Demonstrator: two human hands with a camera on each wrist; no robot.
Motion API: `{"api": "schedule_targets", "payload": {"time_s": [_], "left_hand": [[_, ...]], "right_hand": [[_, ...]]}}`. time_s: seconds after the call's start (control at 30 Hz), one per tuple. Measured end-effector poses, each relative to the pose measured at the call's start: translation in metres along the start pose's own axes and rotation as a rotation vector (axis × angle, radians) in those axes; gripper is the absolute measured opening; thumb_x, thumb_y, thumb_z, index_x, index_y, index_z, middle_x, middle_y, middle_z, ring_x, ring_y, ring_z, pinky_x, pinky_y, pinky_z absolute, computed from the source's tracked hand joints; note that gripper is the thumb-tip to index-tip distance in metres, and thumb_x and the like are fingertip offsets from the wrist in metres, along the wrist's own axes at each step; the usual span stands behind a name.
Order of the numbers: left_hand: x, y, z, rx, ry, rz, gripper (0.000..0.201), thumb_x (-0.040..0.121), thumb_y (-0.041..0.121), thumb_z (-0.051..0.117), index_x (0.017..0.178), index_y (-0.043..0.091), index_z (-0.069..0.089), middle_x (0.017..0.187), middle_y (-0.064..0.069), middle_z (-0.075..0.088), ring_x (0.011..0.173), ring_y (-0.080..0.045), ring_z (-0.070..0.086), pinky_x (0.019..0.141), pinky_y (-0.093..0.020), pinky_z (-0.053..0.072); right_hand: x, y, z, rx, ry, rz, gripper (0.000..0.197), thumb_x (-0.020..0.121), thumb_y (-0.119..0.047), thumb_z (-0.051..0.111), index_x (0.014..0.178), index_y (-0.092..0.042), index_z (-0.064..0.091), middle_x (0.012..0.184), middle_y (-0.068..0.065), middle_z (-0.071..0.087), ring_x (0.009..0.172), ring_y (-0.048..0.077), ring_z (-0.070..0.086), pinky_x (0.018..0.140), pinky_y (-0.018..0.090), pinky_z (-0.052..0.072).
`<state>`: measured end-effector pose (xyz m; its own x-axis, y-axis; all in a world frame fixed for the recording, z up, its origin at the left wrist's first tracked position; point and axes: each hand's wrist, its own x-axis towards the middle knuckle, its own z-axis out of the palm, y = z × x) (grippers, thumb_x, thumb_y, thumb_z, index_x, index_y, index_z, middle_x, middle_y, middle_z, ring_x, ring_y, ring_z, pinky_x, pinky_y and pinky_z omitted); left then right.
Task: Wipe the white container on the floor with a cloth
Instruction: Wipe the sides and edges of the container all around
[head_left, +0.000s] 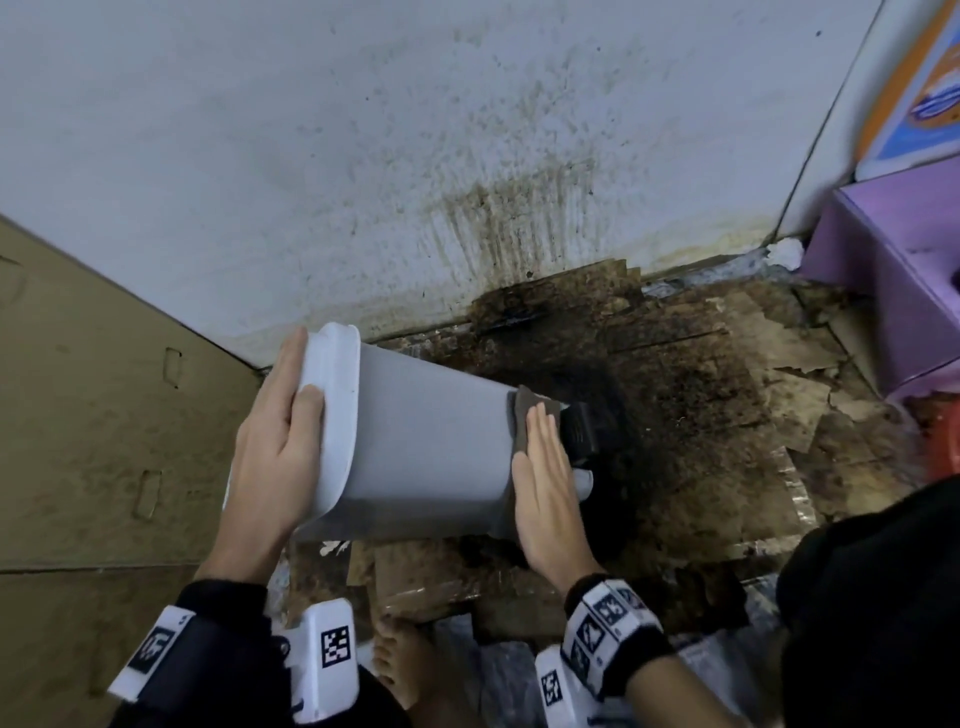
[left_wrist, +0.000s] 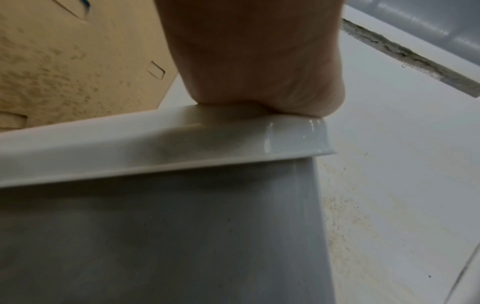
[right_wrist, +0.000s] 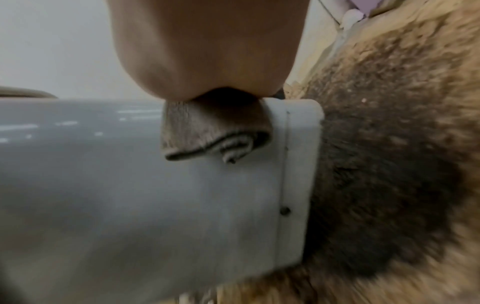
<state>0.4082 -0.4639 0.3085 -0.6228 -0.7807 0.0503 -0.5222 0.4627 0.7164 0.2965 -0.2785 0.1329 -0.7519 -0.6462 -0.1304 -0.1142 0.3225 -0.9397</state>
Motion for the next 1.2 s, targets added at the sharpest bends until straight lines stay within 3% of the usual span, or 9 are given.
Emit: {"api": "schedule_targets", "payload": {"time_s": [0.1, 0.37, 0.5, 0.6, 0.83, 0.9, 0.97, 1.07, 1.2], "left_hand": [[0.001, -0.001, -0.001, 0.003, 0.003, -0.019, 0.060, 0.103, 0.040, 0.035, 0.163, 0.035, 0.036, 0.167, 0.020, 0.035, 0.151, 0.000, 0.033, 0.124, -0.028, 0.024], [-0.006, 0.004, 0.008, -0.037, 0.031, 0.012, 0.062, 0.102, 0.036, 0.037, 0.163, 0.029, 0.037, 0.165, 0.022, 0.034, 0.150, 0.005, 0.030, 0.126, -0.024, 0.022], [-0.007, 0.010, 0.019, 0.003, 0.023, 0.055, 0.064, 0.101, 0.036, 0.036, 0.164, 0.026, 0.036, 0.163, 0.021, 0.032, 0.147, 0.008, 0.027, 0.112, 0.002, 0.015], [-0.007, 0.010, 0.021, 0.021, -0.006, 0.060, 0.064, 0.102, 0.036, 0.034, 0.165, 0.024, 0.033, 0.163, 0.021, 0.030, 0.149, 0.006, 0.027, 0.110, 0.005, 0.013], [-0.010, 0.000, 0.006, -0.038, -0.004, 0.006, 0.064, 0.103, 0.037, 0.034, 0.165, 0.026, 0.032, 0.168, 0.019, 0.030, 0.153, 0.005, 0.027, 0.120, -0.006, 0.018], [-0.009, 0.000, 0.007, -0.025, 0.001, 0.002, 0.064, 0.102, 0.037, 0.034, 0.165, 0.025, 0.033, 0.169, 0.016, 0.031, 0.154, 0.002, 0.028, 0.124, -0.015, 0.020], [-0.008, 0.004, 0.010, -0.004, 0.018, -0.004, 0.065, 0.101, 0.036, 0.034, 0.164, 0.024, 0.034, 0.169, 0.014, 0.032, 0.153, 0.000, 0.028, 0.120, -0.011, 0.018], [-0.009, 0.010, 0.015, 0.042, 0.002, 0.031, 0.063, 0.103, 0.032, 0.033, 0.165, 0.022, 0.033, 0.167, 0.014, 0.031, 0.151, 0.002, 0.026, 0.114, 0.000, 0.013], [-0.011, 0.007, 0.014, 0.046, -0.020, 0.024, 0.063, 0.103, 0.032, 0.032, 0.166, 0.021, 0.030, 0.171, 0.011, 0.029, 0.155, -0.003, 0.025, 0.120, -0.009, 0.015]], "right_hand": [[-0.010, 0.007, 0.002, 0.023, 0.031, -0.020, 0.055, 0.110, -0.034, 0.024, 0.162, -0.024, 0.010, 0.169, -0.015, 0.000, 0.154, -0.008, -0.004, 0.125, 0.019, -0.002], [0.018, -0.028, 0.000, 0.064, -0.019, 0.131, 0.055, 0.112, -0.028, 0.024, 0.164, -0.020, 0.006, 0.168, -0.015, -0.009, 0.151, -0.007, -0.009, 0.128, 0.032, -0.002], [0.005, -0.105, 0.017, 0.055, -0.085, -0.073, 0.055, 0.112, -0.030, 0.019, 0.163, -0.022, 0.003, 0.168, -0.015, -0.012, 0.152, -0.008, -0.014, 0.126, 0.023, -0.008], [0.002, -0.137, 0.023, 0.138, -0.182, -0.233, 0.053, 0.113, -0.031, 0.020, 0.163, -0.025, 0.003, 0.169, -0.019, -0.007, 0.151, -0.011, -0.012, 0.123, 0.017, -0.008], [0.013, -0.030, 0.008, 0.011, -0.006, -0.112, 0.049, 0.110, -0.032, 0.017, 0.158, -0.027, 0.006, 0.167, -0.018, 0.001, 0.157, 0.003, 0.004, 0.129, 0.034, 0.007], [0.017, -0.028, 0.013, 0.013, 0.055, -0.039, 0.056, 0.105, -0.038, 0.015, 0.159, -0.024, 0.010, 0.168, -0.013, 0.004, 0.157, 0.005, 0.004, 0.129, 0.036, 0.008], [0.020, -0.049, 0.020, 0.017, 0.073, 0.016, 0.067, 0.098, -0.045, 0.011, 0.161, -0.021, 0.012, 0.167, -0.012, 0.003, 0.154, -0.001, -0.001, 0.129, 0.039, 0.008], [0.016, -0.104, 0.031, 0.039, -0.007, -0.140, 0.059, 0.105, -0.034, 0.018, 0.162, -0.021, 0.014, 0.169, -0.012, 0.004, 0.155, -0.003, -0.003, 0.128, 0.029, 0.002], [0.012, -0.127, 0.037, 0.048, -0.103, -0.352, 0.052, 0.112, -0.026, 0.025, 0.164, -0.023, 0.014, 0.171, -0.012, 0.009, 0.155, -0.004, 0.001, 0.127, 0.023, 0.004]]}}
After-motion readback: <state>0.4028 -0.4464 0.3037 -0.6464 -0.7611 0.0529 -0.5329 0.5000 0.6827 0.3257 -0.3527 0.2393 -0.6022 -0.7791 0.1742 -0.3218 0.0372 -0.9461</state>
